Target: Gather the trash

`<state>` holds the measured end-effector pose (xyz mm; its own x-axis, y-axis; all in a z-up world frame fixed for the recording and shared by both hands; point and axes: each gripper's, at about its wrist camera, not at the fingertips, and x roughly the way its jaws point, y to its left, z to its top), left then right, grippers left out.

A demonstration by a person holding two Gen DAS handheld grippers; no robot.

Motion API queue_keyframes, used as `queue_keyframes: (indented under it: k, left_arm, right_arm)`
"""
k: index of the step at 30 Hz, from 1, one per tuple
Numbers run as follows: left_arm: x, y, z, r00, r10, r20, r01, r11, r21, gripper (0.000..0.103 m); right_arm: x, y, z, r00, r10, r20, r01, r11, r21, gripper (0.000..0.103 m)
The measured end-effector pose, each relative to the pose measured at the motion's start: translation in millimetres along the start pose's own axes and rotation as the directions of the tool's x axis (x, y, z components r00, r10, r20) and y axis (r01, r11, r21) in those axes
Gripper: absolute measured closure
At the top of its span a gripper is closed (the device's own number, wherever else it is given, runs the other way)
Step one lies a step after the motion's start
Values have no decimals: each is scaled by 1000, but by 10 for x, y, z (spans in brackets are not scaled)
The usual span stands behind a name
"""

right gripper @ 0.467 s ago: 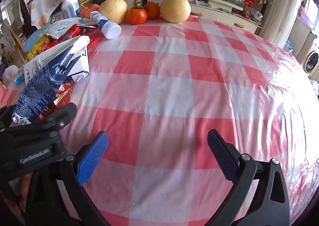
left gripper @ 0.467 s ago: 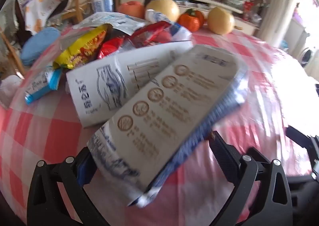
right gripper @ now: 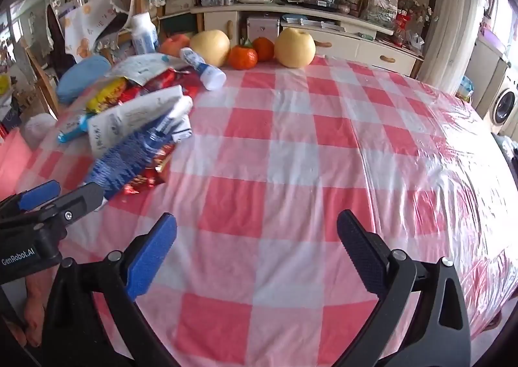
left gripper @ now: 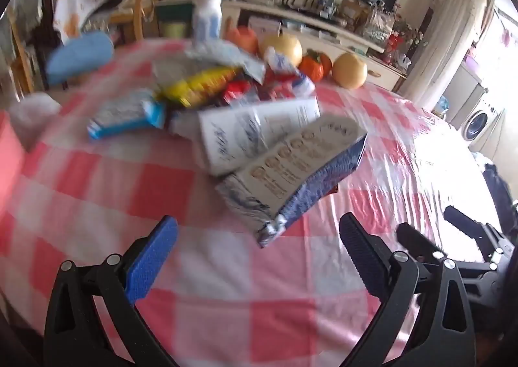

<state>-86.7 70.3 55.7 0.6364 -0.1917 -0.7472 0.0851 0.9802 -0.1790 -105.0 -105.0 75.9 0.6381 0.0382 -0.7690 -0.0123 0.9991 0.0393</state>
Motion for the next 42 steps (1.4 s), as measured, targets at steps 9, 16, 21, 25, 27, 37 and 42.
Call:
queue_keyframes:
  k: [9,16,21,25,27,37,42]
  left_arm:
    - [-815,157,-38,984,96,152,-110,990,87,5]
    - [-1331,325,-154,970,110,217,-130,989,77,5]
    - [-1628,394,-246,957,129,258,-153,985,76,5]
    - [-1813,431,-274,950,132,282,-158,985,73,5]
    - [-1889,434,-300,945,137,298,-165,984,70,5]
    - [-2109,510,-387,927,147,345,-175,983,50,5]
    - [-2157,574,-440,916,153,371,-179,983,37,5]
  right_arm:
    - [-887,258,59,978,26,208,-32,999,25,3]
    - [-1377,494,1,922,9,387,-21,999,27,3]
    - [-1572,626,-87,899,19,438,-30,999,19,3]
    - [-1736,760,-123,868,30,496,-25,1000,-18,3]
    - [-1799,815,-144,854,41,518,-29,999,-31,3]
    - [-1892,986,-221,853,107,511,-89,994,-60,3]
    - [-1965,1157,-269,860,128,494,-98,991,-87,3]
